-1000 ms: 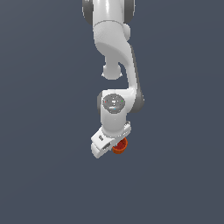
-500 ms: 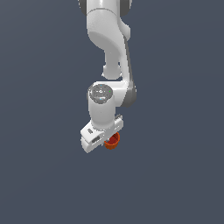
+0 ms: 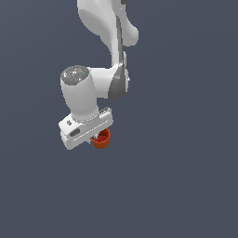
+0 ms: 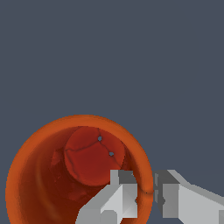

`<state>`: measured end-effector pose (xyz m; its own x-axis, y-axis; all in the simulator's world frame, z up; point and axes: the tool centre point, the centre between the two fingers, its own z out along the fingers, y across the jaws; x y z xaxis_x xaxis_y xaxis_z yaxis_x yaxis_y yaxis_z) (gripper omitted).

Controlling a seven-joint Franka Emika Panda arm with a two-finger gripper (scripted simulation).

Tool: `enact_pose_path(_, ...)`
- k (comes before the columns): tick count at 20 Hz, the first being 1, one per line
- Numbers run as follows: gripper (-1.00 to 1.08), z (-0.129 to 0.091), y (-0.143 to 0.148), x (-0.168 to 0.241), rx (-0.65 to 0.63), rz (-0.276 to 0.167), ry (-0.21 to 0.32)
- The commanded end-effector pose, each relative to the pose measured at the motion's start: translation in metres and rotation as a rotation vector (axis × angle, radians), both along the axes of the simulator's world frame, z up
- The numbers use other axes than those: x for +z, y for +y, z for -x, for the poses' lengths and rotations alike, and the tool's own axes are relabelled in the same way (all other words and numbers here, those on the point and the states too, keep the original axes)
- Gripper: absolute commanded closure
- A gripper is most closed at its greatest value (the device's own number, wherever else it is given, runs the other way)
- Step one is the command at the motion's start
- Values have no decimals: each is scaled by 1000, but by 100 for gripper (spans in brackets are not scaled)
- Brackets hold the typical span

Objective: Pick up the object and move it to a goal position.

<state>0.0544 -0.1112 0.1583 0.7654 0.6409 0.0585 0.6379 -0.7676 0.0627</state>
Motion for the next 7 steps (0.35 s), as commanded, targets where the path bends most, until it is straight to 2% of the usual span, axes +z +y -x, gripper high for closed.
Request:
enact_pose_path(1,108,4,-13,11,2,0,-1)
enact_pose_path(7,108,7,-26,21,1,-1,-1)
